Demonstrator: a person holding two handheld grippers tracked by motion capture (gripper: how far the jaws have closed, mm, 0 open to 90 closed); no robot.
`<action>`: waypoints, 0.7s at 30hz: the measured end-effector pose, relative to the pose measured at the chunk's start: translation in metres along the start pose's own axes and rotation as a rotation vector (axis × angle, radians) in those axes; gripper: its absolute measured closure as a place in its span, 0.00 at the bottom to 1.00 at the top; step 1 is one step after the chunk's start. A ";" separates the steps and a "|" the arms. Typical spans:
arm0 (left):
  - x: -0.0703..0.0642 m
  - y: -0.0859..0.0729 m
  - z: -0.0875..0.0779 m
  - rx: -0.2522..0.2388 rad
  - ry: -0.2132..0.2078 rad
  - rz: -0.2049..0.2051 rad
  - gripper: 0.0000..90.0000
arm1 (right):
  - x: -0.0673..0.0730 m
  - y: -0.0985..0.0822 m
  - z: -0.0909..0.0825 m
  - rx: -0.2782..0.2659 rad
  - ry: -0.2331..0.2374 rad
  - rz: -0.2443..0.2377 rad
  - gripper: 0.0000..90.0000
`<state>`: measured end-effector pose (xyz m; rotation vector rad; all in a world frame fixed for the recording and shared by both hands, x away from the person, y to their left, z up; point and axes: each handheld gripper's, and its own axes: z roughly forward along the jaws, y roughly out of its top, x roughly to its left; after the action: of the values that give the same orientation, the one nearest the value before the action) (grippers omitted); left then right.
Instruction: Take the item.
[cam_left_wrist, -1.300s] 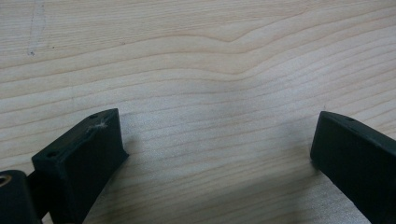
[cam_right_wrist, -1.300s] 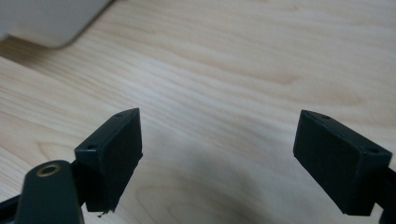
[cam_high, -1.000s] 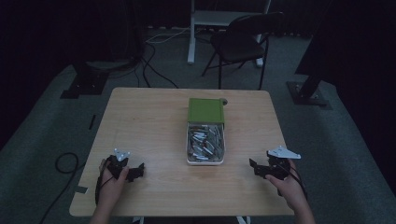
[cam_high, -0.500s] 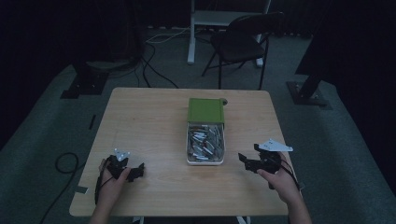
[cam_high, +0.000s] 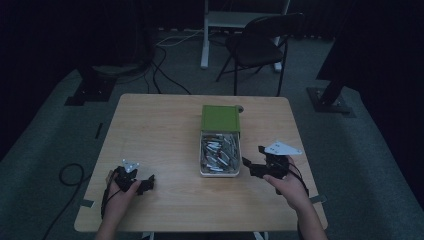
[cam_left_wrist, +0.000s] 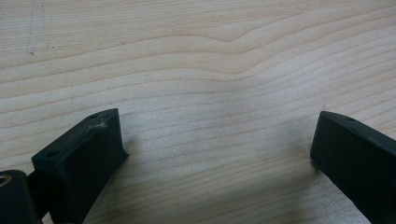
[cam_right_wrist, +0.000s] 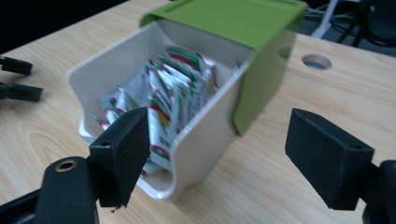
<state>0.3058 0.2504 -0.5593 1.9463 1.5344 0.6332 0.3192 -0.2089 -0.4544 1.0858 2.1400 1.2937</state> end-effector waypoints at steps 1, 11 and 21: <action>0.000 0.000 0.000 0.000 0.000 0.000 0.04 | 0.002 0.002 0.001 -0.001 0.005 -0.009 0.24; -0.001 0.000 0.000 -0.002 0.001 -0.001 0.04 | 0.027 0.016 0.021 -0.027 0.058 -0.081 0.26; -0.001 0.000 0.000 -0.003 -0.001 -0.001 0.04 | 0.051 0.015 0.044 0.032 0.076 -0.112 0.44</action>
<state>0.3054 0.2498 -0.5595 1.9434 1.5332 0.6340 0.3239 -0.1406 -0.4606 0.9287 2.2497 1.2719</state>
